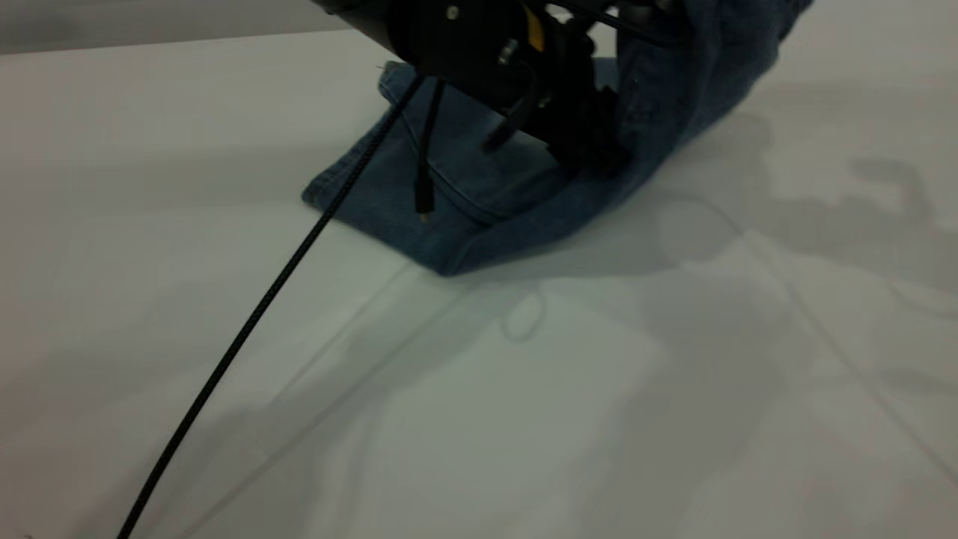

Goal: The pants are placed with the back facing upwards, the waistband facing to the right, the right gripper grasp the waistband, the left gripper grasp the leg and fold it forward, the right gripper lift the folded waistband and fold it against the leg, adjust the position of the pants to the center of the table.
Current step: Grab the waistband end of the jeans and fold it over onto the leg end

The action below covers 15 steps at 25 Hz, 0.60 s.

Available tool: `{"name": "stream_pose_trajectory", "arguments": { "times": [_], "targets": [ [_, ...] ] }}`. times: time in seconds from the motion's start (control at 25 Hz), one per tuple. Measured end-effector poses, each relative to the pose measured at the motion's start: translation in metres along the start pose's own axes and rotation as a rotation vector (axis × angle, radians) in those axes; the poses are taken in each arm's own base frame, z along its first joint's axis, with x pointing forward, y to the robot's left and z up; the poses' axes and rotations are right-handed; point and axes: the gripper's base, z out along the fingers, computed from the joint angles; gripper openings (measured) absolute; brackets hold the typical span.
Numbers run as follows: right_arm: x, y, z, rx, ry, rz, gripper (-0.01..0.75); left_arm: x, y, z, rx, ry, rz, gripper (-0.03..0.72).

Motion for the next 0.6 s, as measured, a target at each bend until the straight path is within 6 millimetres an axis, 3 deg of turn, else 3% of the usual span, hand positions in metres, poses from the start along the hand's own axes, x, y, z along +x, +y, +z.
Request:
{"name": "stream_pose_trajectory", "arguments": {
  "times": [0.32, 0.48, 0.6],
  "targets": [
    [0.001, -0.004, 0.0, 0.039, 0.013, -0.016, 0.046, -0.005, 0.055, -0.033, -0.081, 0.038, -0.011, 0.393],
    [0.0, 0.0, 0.0, -0.011, 0.005, -0.015, 0.046, 0.022, 0.085, -0.037, -0.099, 0.163, -0.053, 0.393],
    [0.0, 0.009, 0.0, -0.107, -0.004, -0.03, 0.046, 0.039, 0.09, -0.033, -0.09, 0.228, -0.072, 0.393]
  ]
}}
